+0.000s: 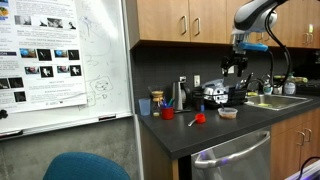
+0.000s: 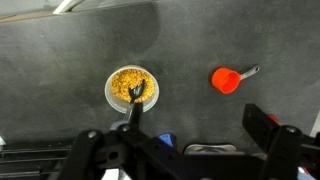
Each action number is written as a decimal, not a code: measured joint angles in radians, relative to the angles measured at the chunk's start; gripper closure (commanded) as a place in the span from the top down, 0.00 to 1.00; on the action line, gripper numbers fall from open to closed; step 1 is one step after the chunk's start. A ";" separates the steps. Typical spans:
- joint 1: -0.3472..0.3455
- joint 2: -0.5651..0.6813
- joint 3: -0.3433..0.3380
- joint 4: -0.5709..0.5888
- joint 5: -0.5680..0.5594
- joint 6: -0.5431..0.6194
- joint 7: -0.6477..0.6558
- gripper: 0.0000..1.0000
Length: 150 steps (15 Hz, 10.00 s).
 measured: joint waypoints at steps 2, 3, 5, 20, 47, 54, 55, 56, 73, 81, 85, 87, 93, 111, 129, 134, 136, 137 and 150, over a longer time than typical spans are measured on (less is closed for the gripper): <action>0.000 0.000 0.000 0.000 0.000 0.000 0.000 1.00; 0.000 0.000 0.000 0.000 0.000 0.000 0.000 1.00; 0.000 0.000 0.000 0.000 0.000 0.000 0.000 1.00; -0.001 0.001 0.000 -0.001 0.000 0.004 0.002 1.00; -0.159 0.413 -0.006 -0.033 -0.173 0.411 0.248 1.00; -0.163 0.494 -0.018 -0.028 -0.228 0.452 0.337 1.00; -0.163 0.502 -0.021 -0.027 -0.231 0.454 0.343 1.00; -0.163 0.510 -0.025 -0.025 -0.235 0.457 0.351 1.00; -0.163 0.563 -0.051 -0.014 -0.243 0.473 0.393 1.00; -0.159 0.565 -0.052 -0.014 -0.236 0.473 0.392 1.00; -0.147 0.589 -0.052 -0.013 -0.187 0.490 0.379 1.00; -0.143 0.608 -0.052 -0.013 -0.152 0.504 0.366 1.00; -0.135 0.626 -0.055 -0.008 -0.099 0.526 0.333 1.00; -0.118 0.630 -0.065 0.012 -0.100 0.587 0.226 1.00; -0.021 0.645 -0.025 0.100 -0.100 0.604 0.092 1.00; -0.019 0.694 -0.022 0.143 -0.100 0.606 0.063 1.00; -0.018 0.717 -0.022 0.164 -0.100 0.606 0.054 1.00; -0.018 0.729 -0.022 0.176 -0.100 0.606 0.051 1.00; -0.042 0.845 -0.044 0.273 -0.098 0.606 0.034 1.00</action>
